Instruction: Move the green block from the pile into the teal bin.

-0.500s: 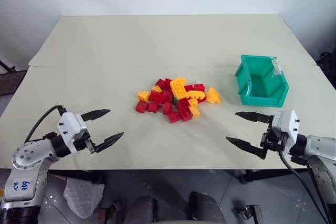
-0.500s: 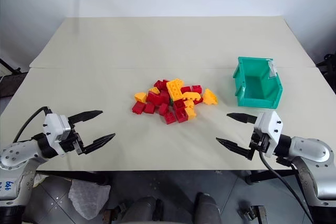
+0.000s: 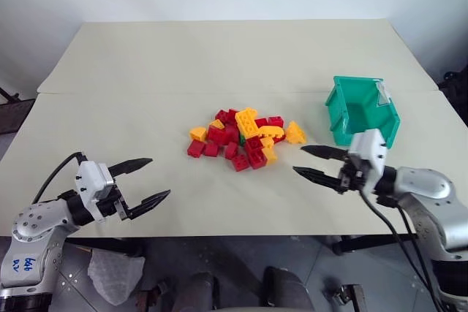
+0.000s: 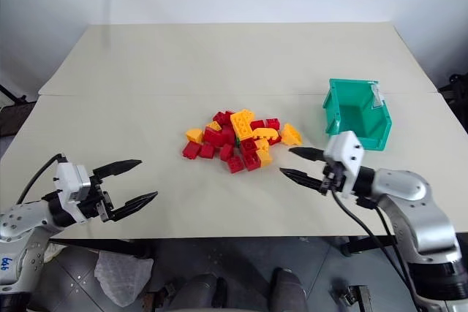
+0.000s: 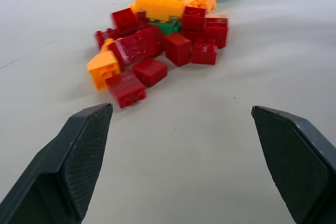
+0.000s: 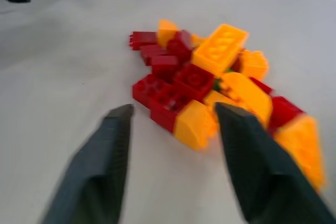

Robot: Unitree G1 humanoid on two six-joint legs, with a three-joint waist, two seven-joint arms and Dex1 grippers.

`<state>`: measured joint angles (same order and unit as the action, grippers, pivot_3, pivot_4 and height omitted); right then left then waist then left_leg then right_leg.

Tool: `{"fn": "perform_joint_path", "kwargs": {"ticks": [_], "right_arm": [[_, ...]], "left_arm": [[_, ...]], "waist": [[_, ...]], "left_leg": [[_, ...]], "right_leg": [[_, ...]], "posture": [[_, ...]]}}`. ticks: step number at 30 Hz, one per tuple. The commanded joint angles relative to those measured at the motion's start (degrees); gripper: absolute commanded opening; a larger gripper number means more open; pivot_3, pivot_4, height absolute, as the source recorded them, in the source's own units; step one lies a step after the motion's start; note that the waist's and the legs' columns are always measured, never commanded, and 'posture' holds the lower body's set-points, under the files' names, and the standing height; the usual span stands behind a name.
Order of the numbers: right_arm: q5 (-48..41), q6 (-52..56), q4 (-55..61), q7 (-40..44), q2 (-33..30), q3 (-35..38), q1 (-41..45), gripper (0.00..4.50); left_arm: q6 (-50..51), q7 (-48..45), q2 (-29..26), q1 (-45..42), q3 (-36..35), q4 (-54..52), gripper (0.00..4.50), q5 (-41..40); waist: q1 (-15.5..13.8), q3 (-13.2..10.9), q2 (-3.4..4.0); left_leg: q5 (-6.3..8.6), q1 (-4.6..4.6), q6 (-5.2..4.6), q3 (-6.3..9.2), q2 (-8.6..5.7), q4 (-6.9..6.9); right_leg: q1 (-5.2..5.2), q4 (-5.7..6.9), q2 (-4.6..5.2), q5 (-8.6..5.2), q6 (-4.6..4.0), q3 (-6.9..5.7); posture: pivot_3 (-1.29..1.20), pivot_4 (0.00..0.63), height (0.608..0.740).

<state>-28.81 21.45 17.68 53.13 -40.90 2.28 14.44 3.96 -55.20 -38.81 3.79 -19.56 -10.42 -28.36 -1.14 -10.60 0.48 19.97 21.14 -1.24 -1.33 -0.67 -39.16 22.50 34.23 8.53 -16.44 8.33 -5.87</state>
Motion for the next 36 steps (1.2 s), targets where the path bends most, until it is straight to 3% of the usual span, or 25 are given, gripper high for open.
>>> {"fn": "perform_joint_path", "kwargs": {"ticks": [1,4,5,11,16,27,30,36], "right_arm": [[2.2,8.3,2.4,-5.9,4.0,-6.8,7.4,1.12],[5.6,12.4,-0.3,-10.9,9.2,-11.3,13.5,0.07],[6.9,13.3,-1.7,-12.0,10.9,-12.9,15.4,0.03],[15.5,15.4,-11.1,-18.2,18.3,-19.6,23.6,0.03],[20.7,11.6,-21.3,-23.0,21.5,-17.8,27.8,0.03],[25.4,6.6,-32.9,-25.9,21.7,-14.1,31.9,0.03],[24.0,5.9,-30.1,-22.5,22.9,-14.6,31.2,0.03],[23.5,15.2,-14.4,-14.4,19.0,-20.7,23.1,0.03]], "left_arm": [[0.8,2.4,1.1,-0.8,-0.9,-1.6,4.5,-1.3],[2.0,3.8,2.1,-1.4,0.2,-3.0,4.5,-1.5],[2.2,4.3,2.5,-1.5,0.6,-3.5,4.5,-1.3],[2.7,6.2,4.1,-1.6,2.0,-4.3,4.5,-0.5],[2.6,7.4,5.0,-1.9,2.8,-4.6,4.5,-0.3],[2.2,8.6,6.4,-3.5,4.9,-3.8,4.5,0.3],[2.2,8.7,6.5,-4.1,5.1,-3.6,4.5,0.5],[1.9,8.7,6.4,-3.7,4.6,-3.4,4.5,0.6]], "waist": [[0.1,0.0,0.0],[0.2,0.0,0.0],[0.3,0.0,0.0],[0.5,0.0,-0.01],[1.4,0.0,-0.01],[1.7,0.0,-0.01],[2.3,0.0,-0.01],[2.7,0.0,-0.01]], "left_leg": [[0.0,0.0,0.0,0.0,0.0,0.0],[0.0,0.0,0.02,0.03,0.01,-0.01],[0.01,0.01,0.03,0.04,0.0,-0.01],[0.02,0.07,0.05,0.19,-0.07,-0.01],[0.02,0.07,0.05,0.19,-0.08,-0.01],[0.02,0.06,0.06,0.13,-0.09,-0.01],[0.02,0.07,0.06,0.13,-0.07,0.01],[0.04,0.09,0.07,0.18,-0.03,0.05]], "right_leg": [[0.0,0.0,0.0,0.0,0.0,0.0],[0.07,0.15,0.0,0.01,-0.01,0.0],[0.1,0.21,0.01,0.01,-0.01,-0.01],[0.14,0.31,0.02,0.01,-0.01,-0.12],[0.18,0.42,0.01,0.01,-0.01,-0.13],[0.21,0.47,0.01,0.01,-0.01,-0.12],[0.23,0.48,0.0,0.01,-0.01,-0.12],[0.25,0.47,0.01,0.01,-0.01,-0.16]], "posture": [[0.0,0.15,0.74],[0.0,0.15,0.74],[0.0,0.15,0.74],[0.0,0.15,0.74],[0.0,0.15,0.74],[0.0,0.15,0.74],[0.0,0.15,0.74],[0.0,0.15,0.74]]}}
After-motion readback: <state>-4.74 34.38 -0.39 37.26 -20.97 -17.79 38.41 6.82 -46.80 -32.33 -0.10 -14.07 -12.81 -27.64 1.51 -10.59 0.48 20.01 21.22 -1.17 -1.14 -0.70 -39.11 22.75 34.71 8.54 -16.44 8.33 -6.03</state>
